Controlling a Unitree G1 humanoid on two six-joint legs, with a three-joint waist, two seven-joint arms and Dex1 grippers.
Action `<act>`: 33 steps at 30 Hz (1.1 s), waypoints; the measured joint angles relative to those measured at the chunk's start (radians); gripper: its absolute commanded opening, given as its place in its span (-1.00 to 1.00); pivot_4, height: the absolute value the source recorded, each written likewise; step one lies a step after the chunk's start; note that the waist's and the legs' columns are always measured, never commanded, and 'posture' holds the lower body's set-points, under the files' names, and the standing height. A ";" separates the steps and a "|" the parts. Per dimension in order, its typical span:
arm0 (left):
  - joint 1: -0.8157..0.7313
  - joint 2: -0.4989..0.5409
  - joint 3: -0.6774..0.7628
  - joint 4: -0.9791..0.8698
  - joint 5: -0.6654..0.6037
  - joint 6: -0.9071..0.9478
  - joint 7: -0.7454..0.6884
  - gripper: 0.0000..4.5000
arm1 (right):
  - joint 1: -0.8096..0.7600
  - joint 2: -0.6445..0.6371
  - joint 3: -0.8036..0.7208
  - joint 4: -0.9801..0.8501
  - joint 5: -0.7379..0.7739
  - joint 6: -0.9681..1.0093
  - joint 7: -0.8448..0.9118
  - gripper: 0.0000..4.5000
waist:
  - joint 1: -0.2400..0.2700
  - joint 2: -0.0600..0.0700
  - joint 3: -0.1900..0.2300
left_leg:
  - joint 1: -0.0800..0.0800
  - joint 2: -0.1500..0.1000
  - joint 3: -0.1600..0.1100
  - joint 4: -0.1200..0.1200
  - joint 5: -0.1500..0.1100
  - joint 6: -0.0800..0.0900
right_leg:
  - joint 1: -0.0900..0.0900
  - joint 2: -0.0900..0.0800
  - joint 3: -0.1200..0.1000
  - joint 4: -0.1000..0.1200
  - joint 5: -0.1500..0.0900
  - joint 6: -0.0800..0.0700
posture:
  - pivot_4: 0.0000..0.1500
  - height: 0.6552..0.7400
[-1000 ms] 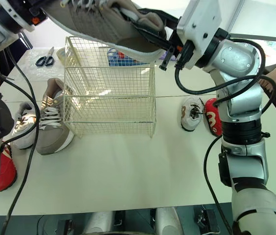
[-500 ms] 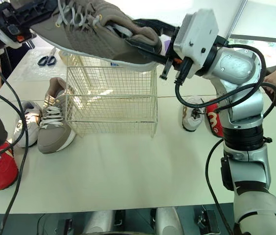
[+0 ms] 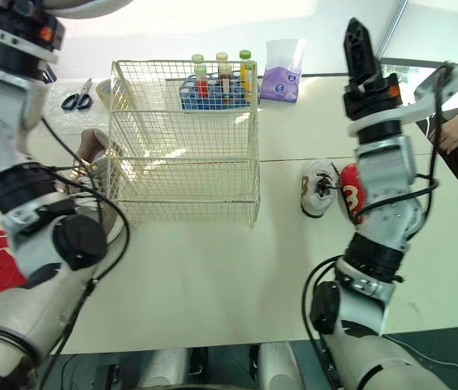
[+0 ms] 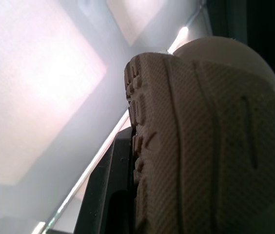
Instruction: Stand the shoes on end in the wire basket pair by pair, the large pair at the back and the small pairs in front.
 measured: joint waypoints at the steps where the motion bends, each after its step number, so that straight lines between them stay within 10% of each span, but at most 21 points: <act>1: 0.000 -0.011 -0.004 0.000 -0.007 -0.017 0.020 -0.69 | -0.002 0.007 0.027 -0.018 0.007 0.007 -0.003 0.98 | -0.002 0.000 0.000 | 0.000 0.000 0.000 0.000 0.000 0.000 | 0.000 0.001 0.000 0.000 0.000 0.000 | 1.00 1.00; 9: 0.024 -0.135 -0.104 -0.013 -0.064 -0.125 0.073 -0.69 | -0.194 0.145 0.291 0.106 -0.107 -0.083 0.106 0.98 | 0.005 0.000 0.000 | -0.001 -0.001 -0.001 0.000 0.000 0.001 | 0.001 0.004 0.000 -0.002 0.000 0.000 | 1.00 1.00; 33: 0.285 -0.161 -0.227 -0.250 -0.288 -0.134 0.210 -0.69 | -0.307 0.156 0.235 0.331 -0.058 -0.133 0.273 0.98 | 0.007 0.000 0.000 | -0.002 -0.001 -0.001 0.001 -0.002 0.003 | 0.002 0.003 0.000 -0.004 0.001 0.002 | 1.00 1.00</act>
